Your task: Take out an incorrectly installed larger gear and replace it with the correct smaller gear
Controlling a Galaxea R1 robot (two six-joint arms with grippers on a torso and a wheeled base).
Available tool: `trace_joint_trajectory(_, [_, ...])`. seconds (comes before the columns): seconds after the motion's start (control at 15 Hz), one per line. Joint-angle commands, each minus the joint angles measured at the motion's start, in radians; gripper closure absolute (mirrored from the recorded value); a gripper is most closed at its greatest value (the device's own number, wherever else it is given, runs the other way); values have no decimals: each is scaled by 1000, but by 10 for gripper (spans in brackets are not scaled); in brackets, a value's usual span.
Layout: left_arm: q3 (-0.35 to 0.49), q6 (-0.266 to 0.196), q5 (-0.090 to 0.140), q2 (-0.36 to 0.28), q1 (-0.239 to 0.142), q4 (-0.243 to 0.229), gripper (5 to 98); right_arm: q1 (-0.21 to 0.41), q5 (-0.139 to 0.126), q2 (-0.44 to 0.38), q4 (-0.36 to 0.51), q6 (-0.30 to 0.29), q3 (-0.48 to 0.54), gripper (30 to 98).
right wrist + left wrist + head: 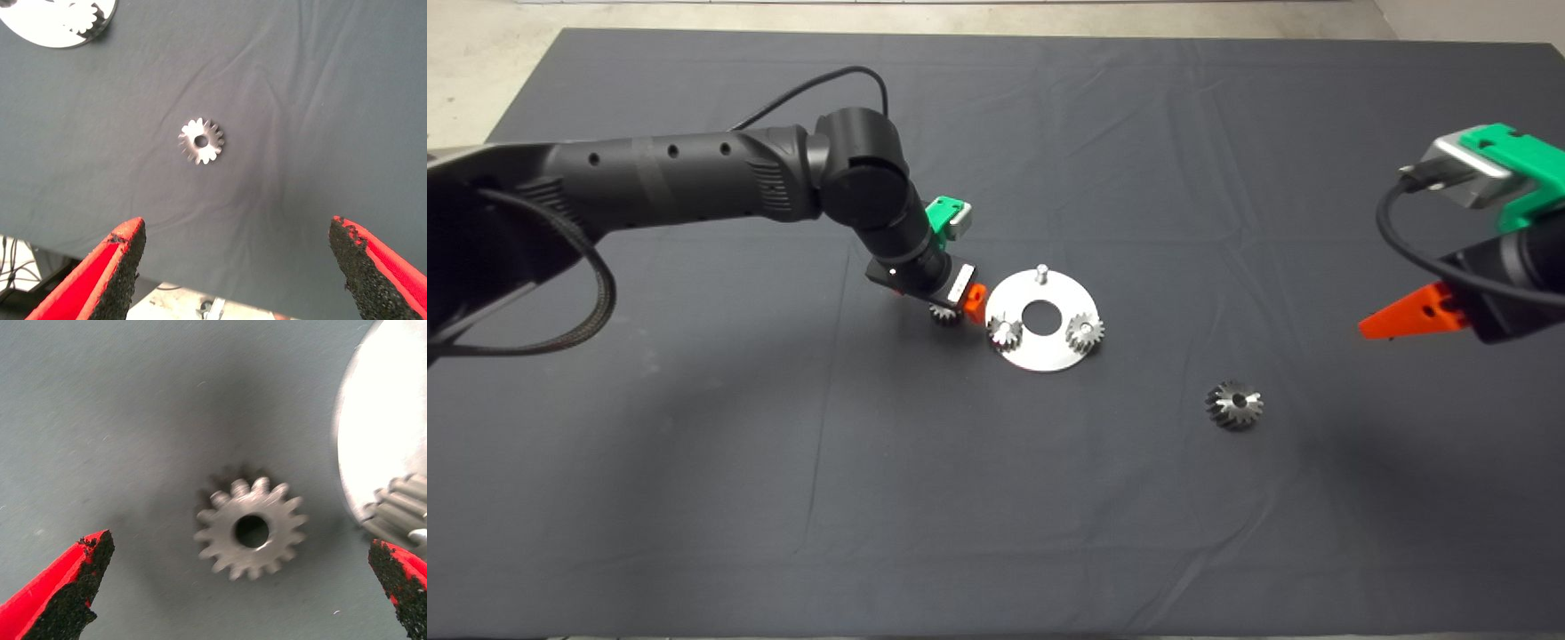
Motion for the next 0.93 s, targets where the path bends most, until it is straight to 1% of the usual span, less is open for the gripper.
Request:
trace_joint_trajectory(0.0, [-5, 5, 4, 6, -12, 5, 58, 36, -57, -29, 56, 21, 48, 556])
trace_joint_trajectory(0.2, [-13, 5, 4, 5, -11, 6, 58, 36, -57, -39, 56, 21, 50, 556])
trace_joint_trajectory(0.27, [-34, 7, 4, 6, -8, 5, 58, 36, -57, -40, 56, 21, 50, 556])
trace_joint_trajectory(0.4, [-45, 7, 2, 3, -7, 6, 58, 36, -57, -41, 56, 21, 50, 556])
trace_joint_trajectory(0.6, [-39, 19, 5, 5, -7, 6, 90, 36, -57, -43, 56, 21, 50, 556])
trace_joint_trajectory(0.73, [-40, 24, 2, 5, -7, 5, 135, 36, -57, -44, 56, 21, 51, 556])
trace_joint_trajectory(0.87, [-33, 24, 1, 6, -7, 5, 145, 36, -57, -52, 56, 21, 55, 556])
